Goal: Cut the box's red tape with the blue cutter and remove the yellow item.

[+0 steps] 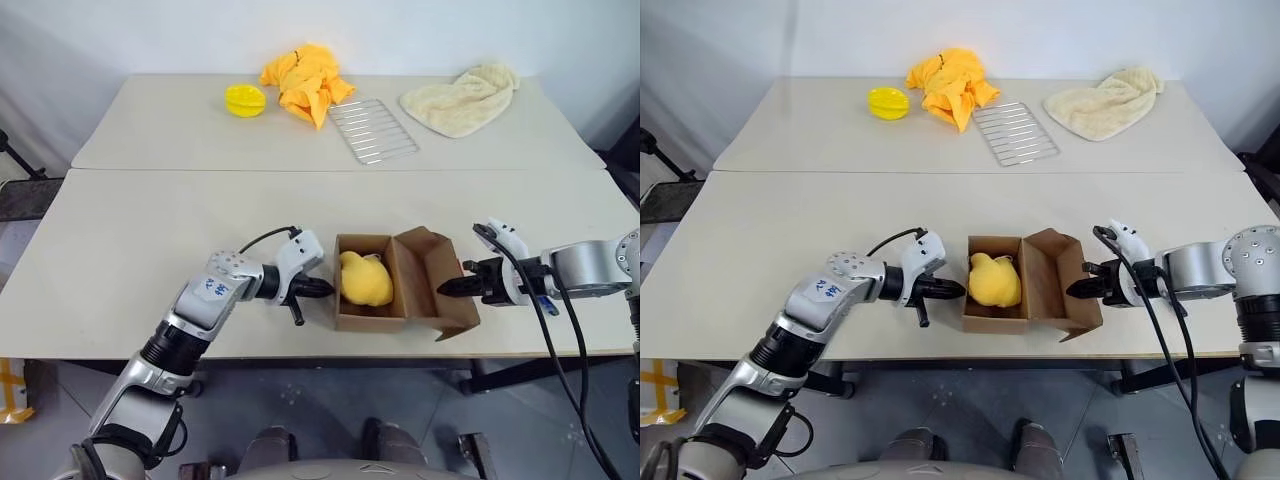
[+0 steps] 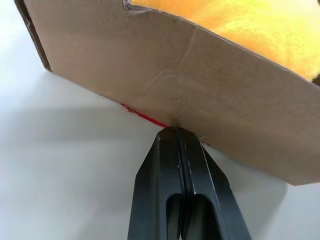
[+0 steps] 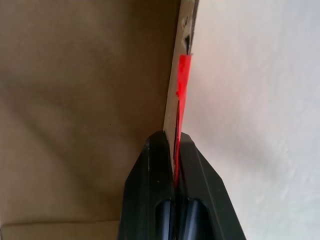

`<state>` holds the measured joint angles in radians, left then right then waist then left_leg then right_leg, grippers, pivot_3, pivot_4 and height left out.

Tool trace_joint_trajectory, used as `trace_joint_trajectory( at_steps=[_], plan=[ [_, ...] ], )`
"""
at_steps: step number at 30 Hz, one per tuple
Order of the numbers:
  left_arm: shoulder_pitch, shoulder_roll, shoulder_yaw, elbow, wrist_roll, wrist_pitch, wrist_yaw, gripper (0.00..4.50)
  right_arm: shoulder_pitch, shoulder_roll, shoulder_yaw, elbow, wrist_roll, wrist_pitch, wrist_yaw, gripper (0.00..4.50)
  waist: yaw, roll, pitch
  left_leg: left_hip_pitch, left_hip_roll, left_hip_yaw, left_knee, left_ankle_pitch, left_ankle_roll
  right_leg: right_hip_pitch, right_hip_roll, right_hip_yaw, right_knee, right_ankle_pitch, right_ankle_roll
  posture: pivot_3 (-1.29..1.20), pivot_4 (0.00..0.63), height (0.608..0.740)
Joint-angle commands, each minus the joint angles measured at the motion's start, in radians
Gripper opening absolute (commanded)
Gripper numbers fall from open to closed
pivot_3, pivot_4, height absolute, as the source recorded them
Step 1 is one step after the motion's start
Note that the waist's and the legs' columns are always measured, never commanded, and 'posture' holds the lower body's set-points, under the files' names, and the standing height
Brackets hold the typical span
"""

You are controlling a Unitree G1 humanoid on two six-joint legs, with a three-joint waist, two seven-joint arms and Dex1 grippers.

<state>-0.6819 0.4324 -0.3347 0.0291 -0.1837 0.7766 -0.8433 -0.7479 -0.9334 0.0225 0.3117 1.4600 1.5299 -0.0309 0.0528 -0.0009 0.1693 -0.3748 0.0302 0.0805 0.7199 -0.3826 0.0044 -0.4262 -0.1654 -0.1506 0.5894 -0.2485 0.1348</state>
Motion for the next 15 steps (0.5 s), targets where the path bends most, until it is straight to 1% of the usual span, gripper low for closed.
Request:
trace_joint_trajectory(
  at_steps=[1,3,4,6,10,15],
  plan=[
    [-0.026,-0.024,-0.007,0.023,0.012,-0.027,0.003,0.00,0.021,0.009,-0.037,-0.092,-0.105,-0.033,0.078,0.01,-0.001,0.000,0.000,0.000,0.000,0.000,0.000,0.000,0.000,0.000,0.000,0.000,0.000,0.000,0.000,0.00,0.150,0.740],
    [-0.033,-0.029,-0.006,0.034,0.014,-0.033,0.000,0.00,0.039,0.014,-0.038,-0.142,-0.182,-0.081,0.116,0.01,-0.003,0.000,0.000,0.000,0.000,0.000,0.000,0.000,0.000,0.000,0.000,0.000,0.000,0.000,0.000,0.00,0.150,0.740],
    [-0.035,-0.029,-0.005,0.037,0.015,-0.035,-0.002,0.00,0.044,0.021,-0.047,-0.150,-0.221,-0.110,0.119,0.21,-0.004,0.000,0.000,0.000,0.000,0.000,0.000,0.000,0.000,0.000,0.000,0.000,0.000,0.000,0.000,0.00,0.150,0.740],
    [-0.039,-0.021,0.001,0.049,0.020,-0.042,-0.008,0.00,0.046,0.021,-0.062,-0.187,-0.269,-0.149,0.179,0.65,-0.003,0.000,0.000,0.000,0.000,0.000,0.000,0.000,0.000,0.000,0.000,0.000,0.000,0.000,0.000,0.00,0.150,0.740],
    [-0.044,-0.012,0.011,0.067,0.028,-0.052,-0.011,0.00,0.057,0.002,-0.087,-0.230,-0.348,-0.196,0.299,2.04,-0.005,0.000,0.000,0.000,0.000,0.000,0.000,0.000,0.000,0.000,0.000,0.000,0.000,0.000,0.000,0.00,0.150,0.740],
    [-0.048,0.000,0.017,0.082,0.030,-0.059,-0.016,0.00,0.074,-0.056,-0.104,-0.246,-0.481,-0.333,0.481,3.77,-0.006,0.000,0.000,0.000,0.000,0.000,-0.001,0.000,0.000,0.000,0.000,0.000,0.000,0.000,0.000,0.00,0.150,0.740]
  ],
)
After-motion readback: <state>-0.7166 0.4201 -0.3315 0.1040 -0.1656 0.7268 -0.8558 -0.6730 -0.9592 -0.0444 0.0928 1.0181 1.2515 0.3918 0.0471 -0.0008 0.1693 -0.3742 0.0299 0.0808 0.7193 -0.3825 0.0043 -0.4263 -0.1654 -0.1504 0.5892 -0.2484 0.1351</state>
